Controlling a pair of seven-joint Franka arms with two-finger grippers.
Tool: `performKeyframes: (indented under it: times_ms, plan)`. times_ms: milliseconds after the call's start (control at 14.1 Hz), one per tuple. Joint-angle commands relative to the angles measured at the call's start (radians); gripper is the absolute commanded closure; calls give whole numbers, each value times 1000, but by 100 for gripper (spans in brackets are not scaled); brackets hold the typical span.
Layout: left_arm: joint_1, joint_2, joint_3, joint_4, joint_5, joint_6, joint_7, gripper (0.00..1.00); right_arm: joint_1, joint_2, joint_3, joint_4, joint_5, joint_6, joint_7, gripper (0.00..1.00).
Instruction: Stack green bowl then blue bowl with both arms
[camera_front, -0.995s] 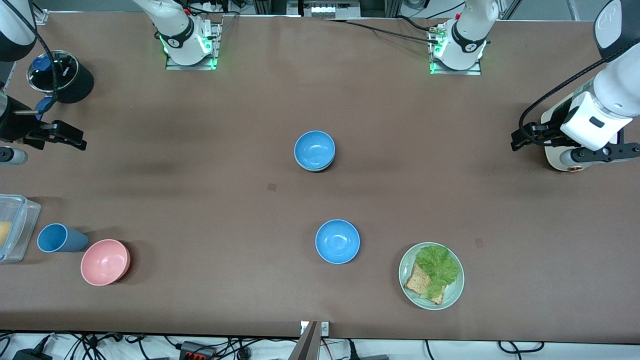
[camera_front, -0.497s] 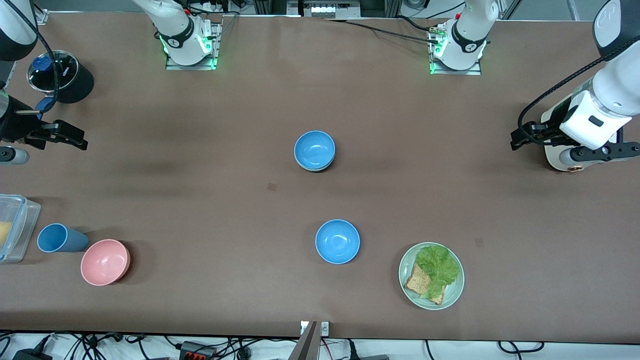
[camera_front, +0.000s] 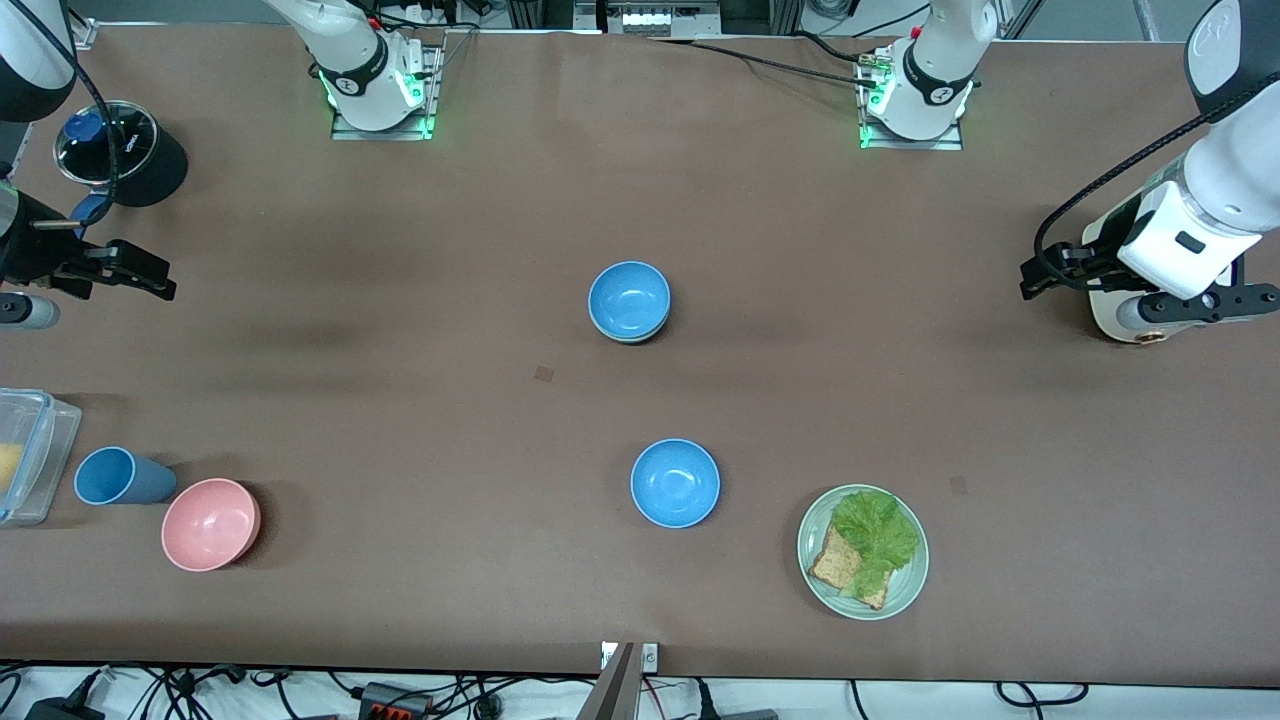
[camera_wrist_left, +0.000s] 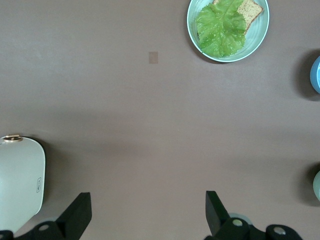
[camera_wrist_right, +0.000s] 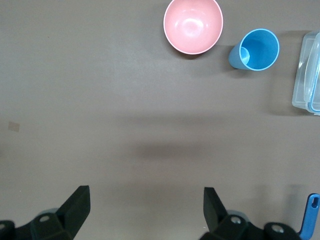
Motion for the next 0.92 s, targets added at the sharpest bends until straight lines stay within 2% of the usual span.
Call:
performKeyframes:
  times_ms: [0, 853]
  plan:
    - [-11, 7, 11, 19, 15, -20, 0, 0, -9, -9, 11, 5, -4, -11, 1, 0]
    - [-6, 21, 18, 41, 4, -44, -7, 0, -11, -9, 11, 3, -4, -19, -1, 0]
